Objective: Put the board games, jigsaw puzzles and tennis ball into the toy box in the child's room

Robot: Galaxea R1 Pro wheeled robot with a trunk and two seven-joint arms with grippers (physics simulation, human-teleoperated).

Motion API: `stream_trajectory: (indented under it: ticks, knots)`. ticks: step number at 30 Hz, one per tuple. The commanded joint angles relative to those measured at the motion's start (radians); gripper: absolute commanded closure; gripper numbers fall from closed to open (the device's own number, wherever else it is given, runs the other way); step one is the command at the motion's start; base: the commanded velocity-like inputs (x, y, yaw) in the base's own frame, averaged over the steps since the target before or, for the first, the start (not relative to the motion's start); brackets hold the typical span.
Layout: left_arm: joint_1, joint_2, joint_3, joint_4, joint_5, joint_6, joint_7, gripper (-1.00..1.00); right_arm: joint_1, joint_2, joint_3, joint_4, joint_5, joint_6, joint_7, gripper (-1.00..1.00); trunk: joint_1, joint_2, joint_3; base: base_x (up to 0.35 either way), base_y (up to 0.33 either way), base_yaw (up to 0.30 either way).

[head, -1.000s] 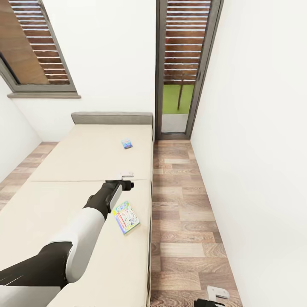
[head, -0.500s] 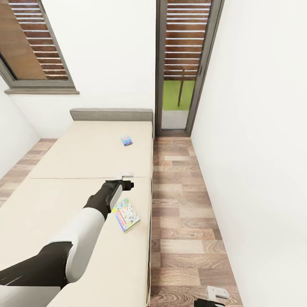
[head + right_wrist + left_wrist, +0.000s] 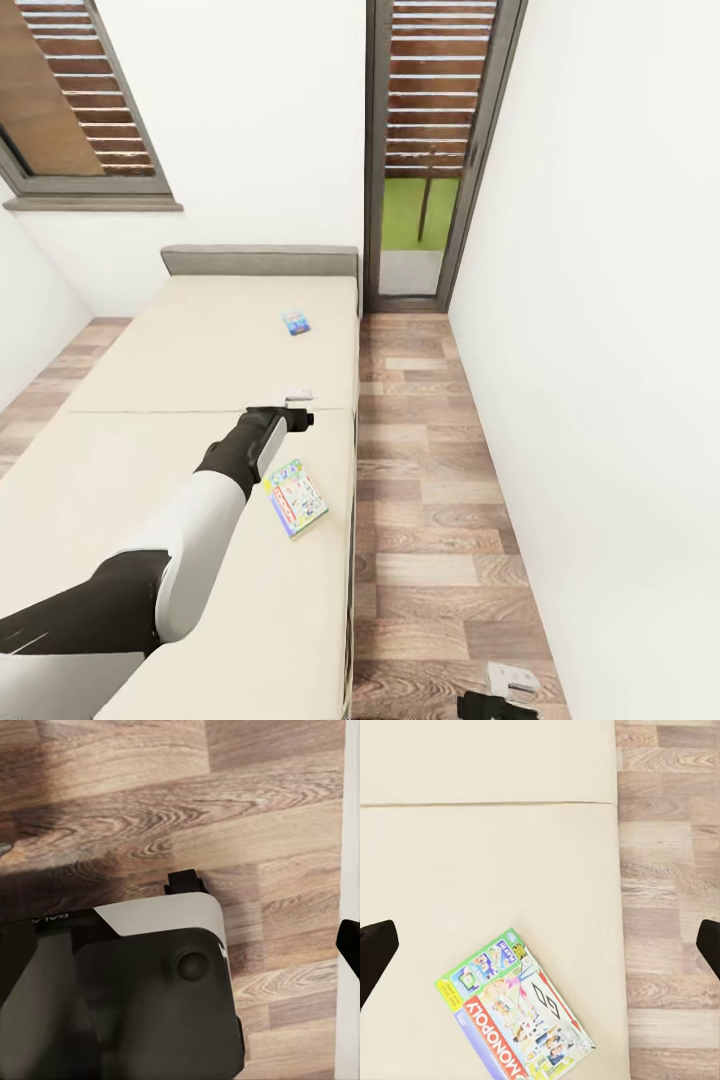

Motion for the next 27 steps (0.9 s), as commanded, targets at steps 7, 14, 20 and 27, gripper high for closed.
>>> stream_trajectory:
  ticks: [7, 14, 20, 27]
  knots:
    - [-0.041, -0.001, 0.007, -0.001, -0.009, 0.030, -0.003, -1.00, -0.053, -0.006, -0.005, -0.078, -0.007, 0.140, -0.002, -1.00, 0.000, -0.002, -0.013, 0.000, 0.000, 0.000]
    - [-0.064, -0.001, 0.008, -0.001, -0.008, 0.054, -0.003, -1.00, -0.071, -0.005, -0.047, -0.206, -0.019, 0.249, -0.002, -1.00, 0.000, -0.002, -0.025, 0.000, 0.000, 0.000]
    - [-0.067, -0.001, 0.008, 0.001, -0.008, 0.056, -0.003, -1.00, -0.073, -0.006, -0.092, -0.230, -0.023, 0.268, -0.002, -1.00, 0.000, -0.002, -0.035, 0.000, 0.000, 0.000]
    - [-0.074, -0.001, 0.008, 0.021, -0.010, 0.054, -0.003, -1.00, -0.073, -0.012, -0.105, -0.237, -0.023, 0.271, -0.002, -1.00, 0.000, -0.002, -0.046, 0.000, 0.000, 0.000]
